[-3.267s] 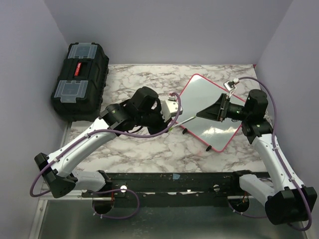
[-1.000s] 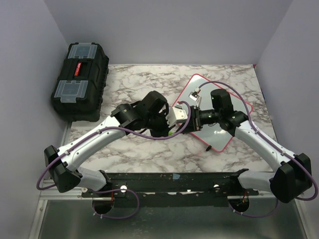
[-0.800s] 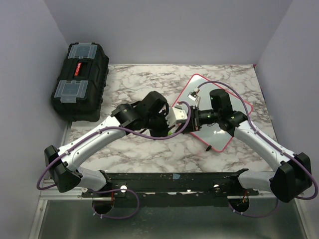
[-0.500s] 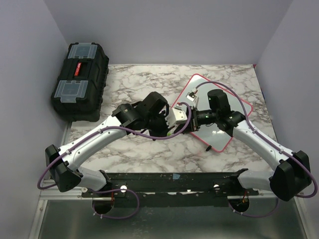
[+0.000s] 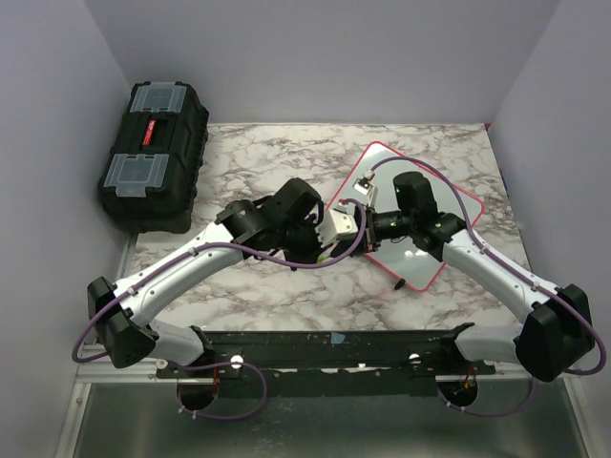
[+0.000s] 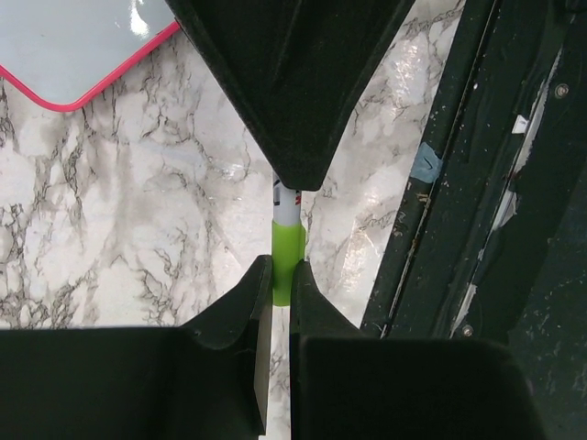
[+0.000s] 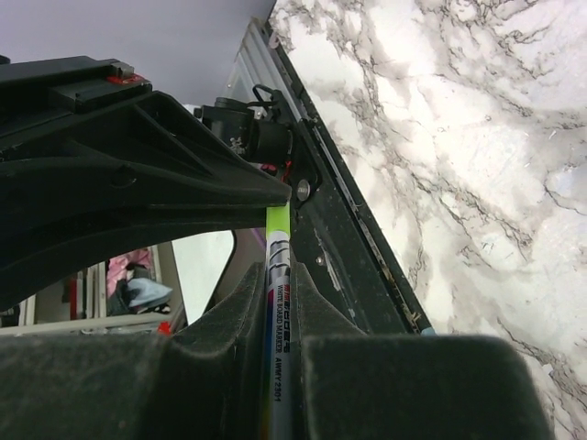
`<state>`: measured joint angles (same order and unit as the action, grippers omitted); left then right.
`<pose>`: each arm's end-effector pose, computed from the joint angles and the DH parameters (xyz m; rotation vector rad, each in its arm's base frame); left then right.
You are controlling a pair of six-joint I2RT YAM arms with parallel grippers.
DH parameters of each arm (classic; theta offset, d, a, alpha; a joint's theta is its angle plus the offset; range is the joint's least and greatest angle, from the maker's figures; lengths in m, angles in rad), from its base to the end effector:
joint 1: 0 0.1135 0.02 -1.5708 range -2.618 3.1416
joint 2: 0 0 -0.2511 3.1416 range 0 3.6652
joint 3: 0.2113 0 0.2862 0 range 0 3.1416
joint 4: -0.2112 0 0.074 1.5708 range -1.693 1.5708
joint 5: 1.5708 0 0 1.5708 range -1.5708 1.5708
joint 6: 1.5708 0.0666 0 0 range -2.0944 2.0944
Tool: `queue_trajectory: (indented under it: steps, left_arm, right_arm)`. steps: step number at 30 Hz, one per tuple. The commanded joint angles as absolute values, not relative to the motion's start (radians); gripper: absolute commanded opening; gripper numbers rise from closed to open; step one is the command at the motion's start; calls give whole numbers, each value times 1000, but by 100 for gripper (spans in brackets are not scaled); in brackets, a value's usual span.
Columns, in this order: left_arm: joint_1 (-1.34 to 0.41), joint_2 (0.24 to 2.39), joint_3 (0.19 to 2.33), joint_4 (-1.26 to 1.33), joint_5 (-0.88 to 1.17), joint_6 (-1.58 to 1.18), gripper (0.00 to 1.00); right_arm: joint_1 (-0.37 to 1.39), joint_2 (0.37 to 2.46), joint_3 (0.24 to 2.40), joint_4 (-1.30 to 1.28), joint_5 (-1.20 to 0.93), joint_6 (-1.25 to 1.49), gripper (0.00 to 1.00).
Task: Write a sentence on the whiteboard
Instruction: Pass from the left arm to the right
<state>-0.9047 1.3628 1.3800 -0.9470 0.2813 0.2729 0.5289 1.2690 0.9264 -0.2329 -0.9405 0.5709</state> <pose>0.1890 -0.2704 0.3134 1.5168 2.0553 -0.6066 0.2527 0.2100 0.2542 -0.5725 2.2569 1.6099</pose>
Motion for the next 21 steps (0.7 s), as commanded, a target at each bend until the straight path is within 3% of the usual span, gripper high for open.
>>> queue_trajectory:
  steps: [1,14,21]
  left_arm:
    - [-911,1333,1355,-834,267,275,11]
    - [-901,1236,1261,-795,223,288,55]
    - [-887,1211,1212,-771,274,297,88]
  right_arm:
    - [551,1278,941,-231,-911,549,1]
    - [550,1254,962,-258,-881,523,1]
    - [551,1239,961,-237,-900,535,1]
